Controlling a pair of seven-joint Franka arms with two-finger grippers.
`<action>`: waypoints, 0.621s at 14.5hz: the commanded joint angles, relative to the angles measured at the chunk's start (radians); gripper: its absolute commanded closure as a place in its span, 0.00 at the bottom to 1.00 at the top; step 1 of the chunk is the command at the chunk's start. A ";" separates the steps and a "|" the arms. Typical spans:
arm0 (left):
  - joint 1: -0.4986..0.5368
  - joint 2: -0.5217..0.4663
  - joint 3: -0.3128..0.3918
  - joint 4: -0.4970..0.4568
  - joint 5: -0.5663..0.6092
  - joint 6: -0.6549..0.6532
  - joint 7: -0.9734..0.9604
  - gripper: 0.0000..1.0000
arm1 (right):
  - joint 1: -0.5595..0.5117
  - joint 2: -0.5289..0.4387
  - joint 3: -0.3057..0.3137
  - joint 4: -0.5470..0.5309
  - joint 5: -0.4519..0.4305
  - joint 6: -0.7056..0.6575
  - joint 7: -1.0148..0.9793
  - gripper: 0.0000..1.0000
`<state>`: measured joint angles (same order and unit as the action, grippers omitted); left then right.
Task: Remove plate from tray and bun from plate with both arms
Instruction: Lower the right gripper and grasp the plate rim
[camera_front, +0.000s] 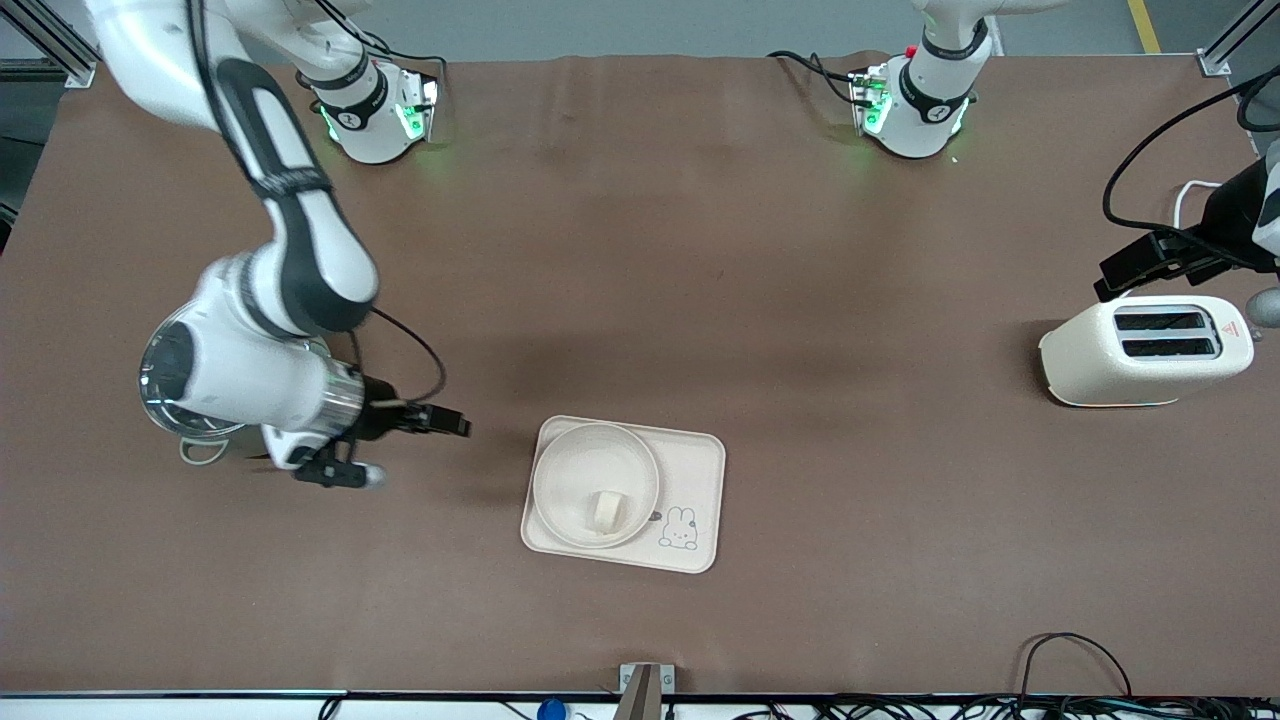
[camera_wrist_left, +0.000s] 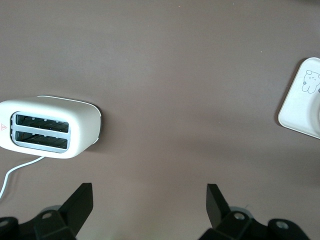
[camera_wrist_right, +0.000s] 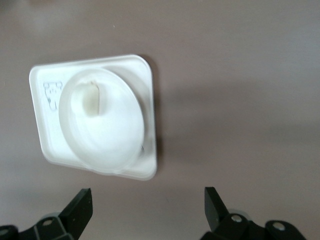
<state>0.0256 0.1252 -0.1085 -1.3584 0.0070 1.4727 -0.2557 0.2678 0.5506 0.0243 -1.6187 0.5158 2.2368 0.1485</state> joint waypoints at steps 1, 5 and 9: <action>-0.009 0.008 -0.005 0.025 0.014 -0.011 -0.003 0.00 | 0.056 0.101 -0.006 0.057 0.046 0.118 0.014 0.18; -0.003 0.005 -0.008 0.021 0.005 -0.018 0.006 0.00 | 0.097 0.195 -0.006 0.082 0.044 0.245 0.009 0.44; -0.001 0.004 -0.005 0.022 0.004 -0.023 0.012 0.00 | 0.123 0.245 -0.007 0.094 0.044 0.307 0.014 0.52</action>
<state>0.0231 0.1255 -0.1124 -1.3573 0.0070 1.4698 -0.2555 0.3797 0.7701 0.0239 -1.5520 0.5377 2.5276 0.1538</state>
